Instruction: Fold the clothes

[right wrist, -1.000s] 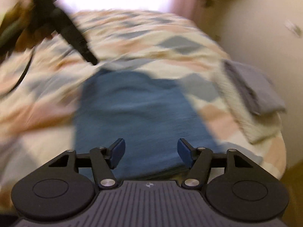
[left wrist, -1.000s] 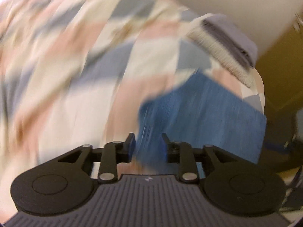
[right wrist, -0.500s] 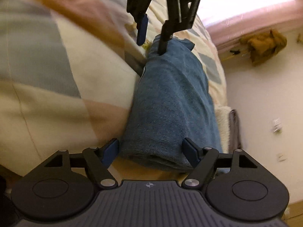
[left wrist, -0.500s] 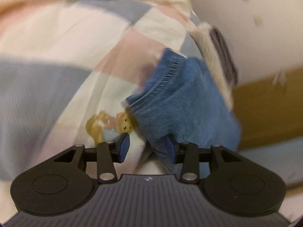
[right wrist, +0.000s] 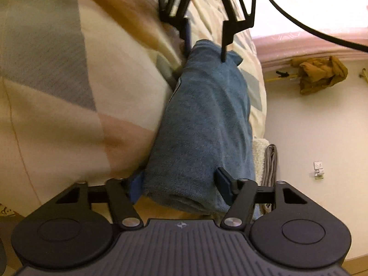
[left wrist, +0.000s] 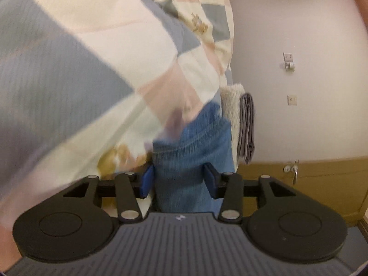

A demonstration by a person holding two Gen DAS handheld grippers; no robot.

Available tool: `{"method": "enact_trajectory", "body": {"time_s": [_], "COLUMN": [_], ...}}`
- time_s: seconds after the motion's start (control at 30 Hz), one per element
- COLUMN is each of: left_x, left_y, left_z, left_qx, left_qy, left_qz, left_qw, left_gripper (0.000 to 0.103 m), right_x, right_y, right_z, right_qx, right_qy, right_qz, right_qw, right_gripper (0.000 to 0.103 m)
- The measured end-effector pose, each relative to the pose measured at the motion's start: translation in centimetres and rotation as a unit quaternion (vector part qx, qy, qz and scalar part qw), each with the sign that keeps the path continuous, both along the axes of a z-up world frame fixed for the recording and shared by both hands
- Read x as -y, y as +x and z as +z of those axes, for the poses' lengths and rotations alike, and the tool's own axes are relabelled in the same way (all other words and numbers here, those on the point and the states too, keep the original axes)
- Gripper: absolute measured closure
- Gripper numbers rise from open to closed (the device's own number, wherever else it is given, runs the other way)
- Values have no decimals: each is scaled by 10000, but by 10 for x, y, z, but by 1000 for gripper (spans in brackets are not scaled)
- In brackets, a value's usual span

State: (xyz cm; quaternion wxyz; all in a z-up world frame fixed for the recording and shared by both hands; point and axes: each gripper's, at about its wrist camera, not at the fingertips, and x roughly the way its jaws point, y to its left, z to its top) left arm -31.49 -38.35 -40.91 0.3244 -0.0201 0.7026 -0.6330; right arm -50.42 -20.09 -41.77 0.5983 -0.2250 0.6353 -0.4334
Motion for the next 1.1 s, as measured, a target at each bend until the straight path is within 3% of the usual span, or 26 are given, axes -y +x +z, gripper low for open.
{"method": "enact_trajectory", "body": {"time_s": [0.03,0.1,0.33,0.43,0.53,0.6,0.67,0.73,0.83,0.97,1.03,1.1], "left_x": [2,6,20,31,31,31,31,32,41,62,71,84], "left_y": [-1,-2,18,0,-12,-19,-29,-37,-37,-41,-39,-39], "left_z": [0,1,13,20,32,37,45,56,61,38,33,37], "left_qx": [71,93,339,691,1098,1455,1855,2051,1927,1927,1962,2080], "left_qy": [-15,-62,-361,-539,-868,-976,-1200,-1395,-1410,-1206,-1267,-1480], "left_qz": [-39,-146,-13,-571,-842,-911,-1059,-1156,-1166,-1435,-1571,-1865], "left_qw": [10000,9998,9988,9945,9866,9803,9695,9618,9640,9632,9596,9487], "left_gripper": [65,65,59,58,51,57,75,84,87,87,90,94], "right_x": [1,7,8,13,19,21,19,20,20,22,19,11], "right_y": [-2,-6,-7,-6,-5,-6,-5,-9,-17,-27,-28,-34], "right_z": [2,4,6,9,12,16,16,20,32,38,24,12], "right_qx": [70,131,96,182,259,309,321,498,703,729,553,377], "right_qy": [50,157,212,226,282,311,346,485,581,621,682,711], "right_qz": [18,23,108,-1,-132,-134,-46,-84,-89,116,243,328], "right_qw": [10000,9998,9997,9996,9992,9989,9989,9975,9958,9953,9958,9962], "right_gripper": [54,55,51,48,44,44,47,59,67,70,70,72]}}
